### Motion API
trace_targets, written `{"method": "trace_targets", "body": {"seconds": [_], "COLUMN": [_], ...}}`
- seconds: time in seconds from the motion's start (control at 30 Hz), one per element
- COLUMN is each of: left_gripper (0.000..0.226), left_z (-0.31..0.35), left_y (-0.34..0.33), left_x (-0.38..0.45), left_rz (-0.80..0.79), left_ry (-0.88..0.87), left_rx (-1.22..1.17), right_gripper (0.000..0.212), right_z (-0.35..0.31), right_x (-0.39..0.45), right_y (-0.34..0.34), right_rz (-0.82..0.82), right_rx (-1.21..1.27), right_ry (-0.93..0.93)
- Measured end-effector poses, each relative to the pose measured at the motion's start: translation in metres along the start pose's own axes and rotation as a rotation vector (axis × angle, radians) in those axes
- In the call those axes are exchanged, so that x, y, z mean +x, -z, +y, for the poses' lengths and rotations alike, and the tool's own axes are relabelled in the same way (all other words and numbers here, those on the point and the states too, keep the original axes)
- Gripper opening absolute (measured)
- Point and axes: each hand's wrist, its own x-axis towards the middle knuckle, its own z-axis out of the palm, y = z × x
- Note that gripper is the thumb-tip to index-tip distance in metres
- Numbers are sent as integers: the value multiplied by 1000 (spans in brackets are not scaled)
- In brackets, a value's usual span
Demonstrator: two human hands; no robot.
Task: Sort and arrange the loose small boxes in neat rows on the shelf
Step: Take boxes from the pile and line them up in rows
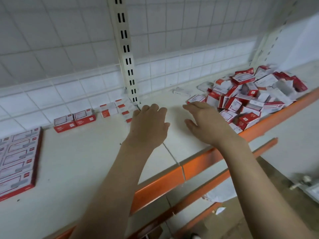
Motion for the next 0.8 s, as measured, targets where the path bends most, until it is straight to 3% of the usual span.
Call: {"method": "trace_targets", "body": {"seconds": [0.43, 0.8], "left_gripper": [47, 51], "left_z": [101, 119], "left_y": [-19, -37], "left_x": [73, 74], "left_rz": [71, 109], "left_ry": [85, 120], "left_rx": [-26, -46], "right_gripper": [42, 37], "right_z": [144, 184], "right_x": [3, 4], "right_y": [38, 28], "right_rz": [119, 34], "right_rx": [115, 59], "right_ry": [37, 39]}}
